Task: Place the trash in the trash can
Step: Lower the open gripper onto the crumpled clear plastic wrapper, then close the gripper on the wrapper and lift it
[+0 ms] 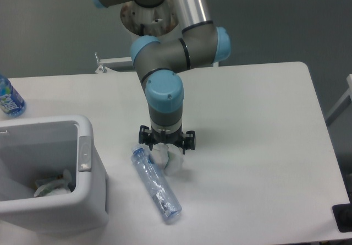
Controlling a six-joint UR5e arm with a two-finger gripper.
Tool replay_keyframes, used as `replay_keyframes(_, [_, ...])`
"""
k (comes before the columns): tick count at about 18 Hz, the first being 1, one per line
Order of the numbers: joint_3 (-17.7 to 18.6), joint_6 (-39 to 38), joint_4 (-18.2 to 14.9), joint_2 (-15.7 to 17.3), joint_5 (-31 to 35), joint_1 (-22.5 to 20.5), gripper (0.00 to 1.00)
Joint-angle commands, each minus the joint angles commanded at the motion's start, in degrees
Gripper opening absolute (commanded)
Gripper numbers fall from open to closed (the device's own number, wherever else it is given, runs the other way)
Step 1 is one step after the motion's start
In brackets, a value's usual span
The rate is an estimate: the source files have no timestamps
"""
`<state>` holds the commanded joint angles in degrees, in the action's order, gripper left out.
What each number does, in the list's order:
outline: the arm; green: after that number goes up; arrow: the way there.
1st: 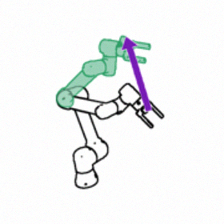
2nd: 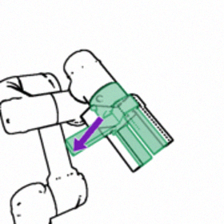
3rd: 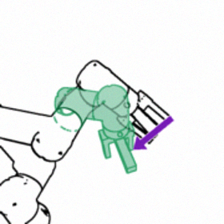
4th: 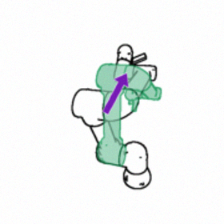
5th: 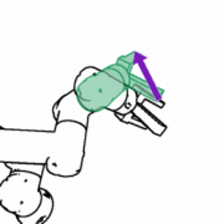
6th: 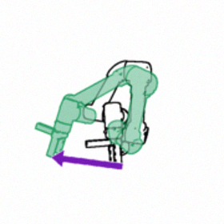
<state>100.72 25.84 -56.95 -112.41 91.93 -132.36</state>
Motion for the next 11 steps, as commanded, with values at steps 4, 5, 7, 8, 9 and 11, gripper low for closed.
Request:
replay_keyframes(4, [0.9,0.0,-0.1,0.5,1.3,-0.1,0.14])
replay_keyframes(5, [1.0,0.0,-0.1,0.5,1.4,-0.2,0.02])
replay_keyframes(7, [0.9,0.4,-0.2,1.0,1.3,-0.2,0.0])
replay_keyframes(8, [1.0,0.7,-0.3,1.3,1.3,-0.3,0.0])
replay_keyframes(9, [0.9,0.9,-0.4,1.8,1.2,-0.4,0.0])
replay_keyframes(11, [0.8,2.3,-0.4,4.0,1.2,-1.6,0.0])
